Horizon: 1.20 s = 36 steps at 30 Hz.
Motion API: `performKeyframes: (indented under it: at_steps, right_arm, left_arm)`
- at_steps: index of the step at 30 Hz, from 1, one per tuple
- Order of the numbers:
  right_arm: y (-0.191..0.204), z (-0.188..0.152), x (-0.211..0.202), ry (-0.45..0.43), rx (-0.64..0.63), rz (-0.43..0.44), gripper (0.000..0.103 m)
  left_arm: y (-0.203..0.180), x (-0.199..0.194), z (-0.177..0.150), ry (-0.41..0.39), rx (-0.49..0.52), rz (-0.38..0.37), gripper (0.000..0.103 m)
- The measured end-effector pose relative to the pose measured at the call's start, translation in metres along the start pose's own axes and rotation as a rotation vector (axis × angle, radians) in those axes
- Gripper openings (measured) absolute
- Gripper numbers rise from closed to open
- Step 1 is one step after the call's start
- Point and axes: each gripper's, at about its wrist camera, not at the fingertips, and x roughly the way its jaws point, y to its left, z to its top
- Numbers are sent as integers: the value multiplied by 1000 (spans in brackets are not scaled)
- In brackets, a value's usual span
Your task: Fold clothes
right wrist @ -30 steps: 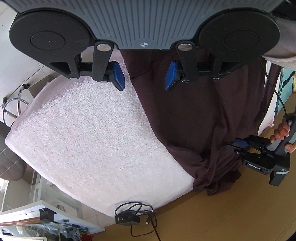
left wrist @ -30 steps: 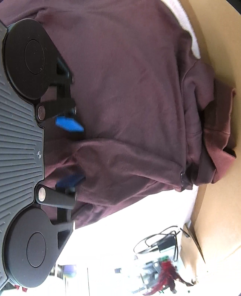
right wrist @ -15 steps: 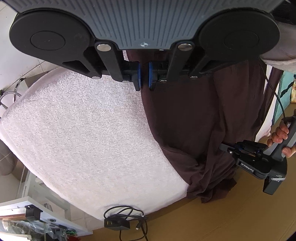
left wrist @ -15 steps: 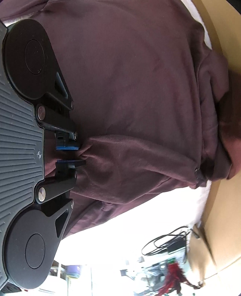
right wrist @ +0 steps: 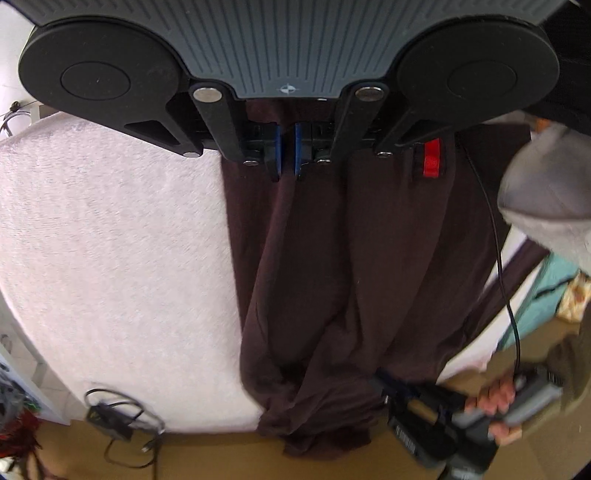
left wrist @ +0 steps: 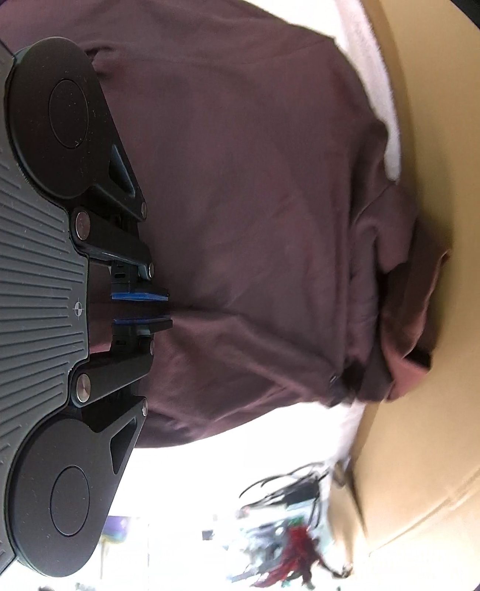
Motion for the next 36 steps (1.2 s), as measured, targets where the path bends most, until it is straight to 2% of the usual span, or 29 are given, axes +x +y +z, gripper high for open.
performKeyframes:
  at_steps: [1, 2, 3, 4, 6, 9, 12, 17, 18, 19, 20, 21, 22, 23, 24, 25, 29, 33, 35, 36]
  right_arm:
    - [2, -1, 1, 4, -17, -9, 16]
    - [3, -1, 1, 11, -25, -5, 20]
    - [3, 0, 0, 23, -28, 5, 29]
    - [3, 1, -3, 25, -28, 14, 32]
    - [2, 2, -11, 18, -21, 27, 34]
    - [-2, 6, -26, -30, 26, 24, 35]
    - [-5, 11, -38, -94, 97, 59, 35]
    - [8, 20, -32, -149, 138, 147, 38]
    - [14, 20, -29, -156, 131, 156, 39]
    - [19, 21, -23, -153, 124, 165, 45]
    - [22, 24, -14, -132, 123, 171, 47]
    - [25, 27, -4, -105, 126, 176, 47]
    - [27, 29, 4, -78, 124, 185, 46]
    - [30, 29, 11, -52, 118, 196, 42]
    - [33, 30, 16, -28, 105, 217, 20]
    - [38, 31, 16, -14, 89, 243, 2]
    - [74, 36, 6, -26, -38, 355, 2]
    - [106, 42, 26, 7, -114, 405, 2]
    - [117, 42, 42, 31, -131, 407, 2]
    - [121, 41, 48, 39, -139, 400, 2]
  left_arm:
    - [-3, 1, -2, 6, 16, -6, 32]
    - [-5, 1, -5, 12, 32, -11, 33]
    - [-8, 2, -8, 18, 49, -15, 42]
    - [-10, 3, -11, 24, 65, -18, 53]
    - [-14, 5, -15, 24, 74, -25, 64]
    - [-21, 10, -16, 31, 94, -18, 68]
    - [-25, 12, -17, 43, 92, -23, 73]
    - [-40, 23, -20, 62, 147, 6, 70]
    - [-43, 25, -21, 68, 166, 19, 62]
    - [-43, 25, -23, 77, 176, 24, 45]
    - [-44, 25, -24, 86, 186, 28, 37]
    - [-44, 25, -26, 95, 195, 32, 36]
    - [-43, 25, -26, 91, 195, 35, 26]
    - [-41, 23, -25, 88, 189, 32, 22]
    - [-38, 20, -24, 85, 184, 29, 18]
    - [-36, 17, -22, 75, 180, 29, 17]
    - [-18, 0, -14, 29, 158, 55, 17]
    - [12, -7, -10, 15, 94, 94, 17]
    - [21, -8, -12, 20, 74, 95, 24]
    - [26, -9, -13, 23, 64, 95, 31]
